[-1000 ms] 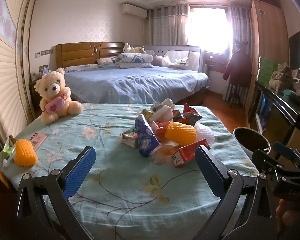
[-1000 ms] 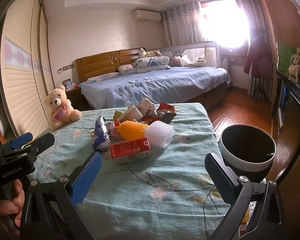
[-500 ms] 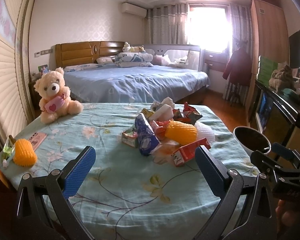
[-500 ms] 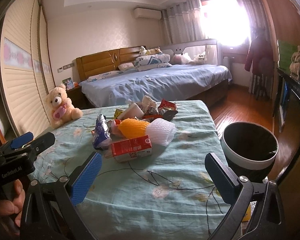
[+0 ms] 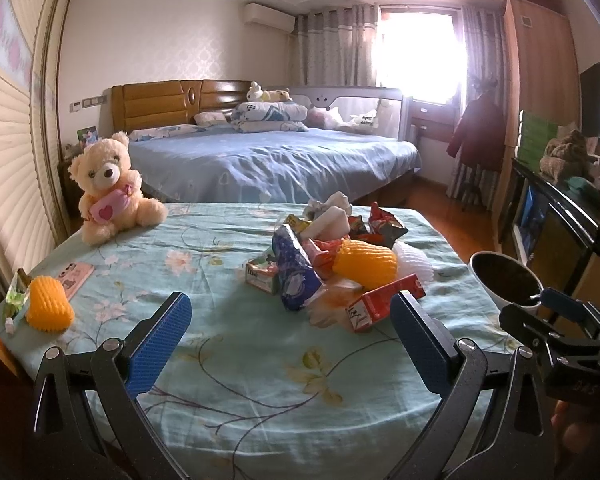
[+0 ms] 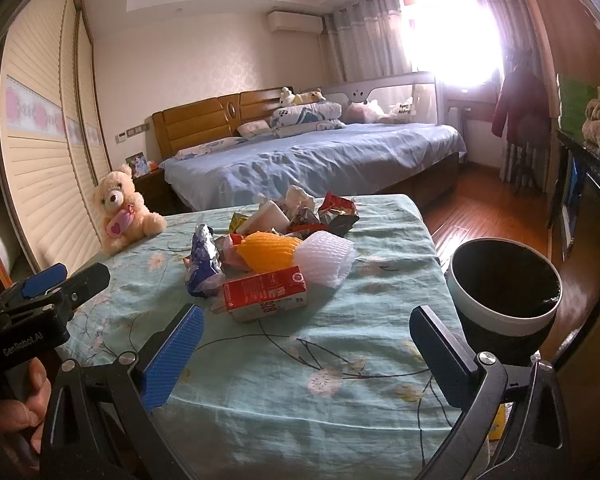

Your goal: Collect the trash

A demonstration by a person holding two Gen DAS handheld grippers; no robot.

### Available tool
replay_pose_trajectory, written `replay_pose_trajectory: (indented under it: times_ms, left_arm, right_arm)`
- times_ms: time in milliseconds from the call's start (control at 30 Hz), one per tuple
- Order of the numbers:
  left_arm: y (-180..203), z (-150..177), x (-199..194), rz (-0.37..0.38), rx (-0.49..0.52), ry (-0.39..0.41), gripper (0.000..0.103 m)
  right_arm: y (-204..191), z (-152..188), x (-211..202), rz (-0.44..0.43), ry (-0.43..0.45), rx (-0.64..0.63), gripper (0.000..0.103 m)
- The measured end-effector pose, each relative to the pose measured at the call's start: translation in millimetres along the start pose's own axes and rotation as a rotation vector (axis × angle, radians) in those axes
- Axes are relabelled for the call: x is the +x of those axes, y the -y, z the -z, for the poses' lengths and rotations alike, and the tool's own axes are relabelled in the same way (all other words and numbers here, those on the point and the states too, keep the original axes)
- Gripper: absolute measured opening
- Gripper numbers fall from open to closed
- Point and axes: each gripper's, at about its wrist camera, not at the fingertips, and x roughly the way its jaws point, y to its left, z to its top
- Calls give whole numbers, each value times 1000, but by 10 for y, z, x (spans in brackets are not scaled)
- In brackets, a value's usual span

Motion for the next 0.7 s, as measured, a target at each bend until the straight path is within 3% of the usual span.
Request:
replay_pose_trajectory:
  times_ms: [233,700]
  left_arm:
    - [-34,9,26,4,-13,-13,102]
    - [-264,96,434,21,-46,-117,101]
  right_arm:
    - [-7,12,73,-8,-27,1,103]
    - [48,4,541,-94,-176,26,103]
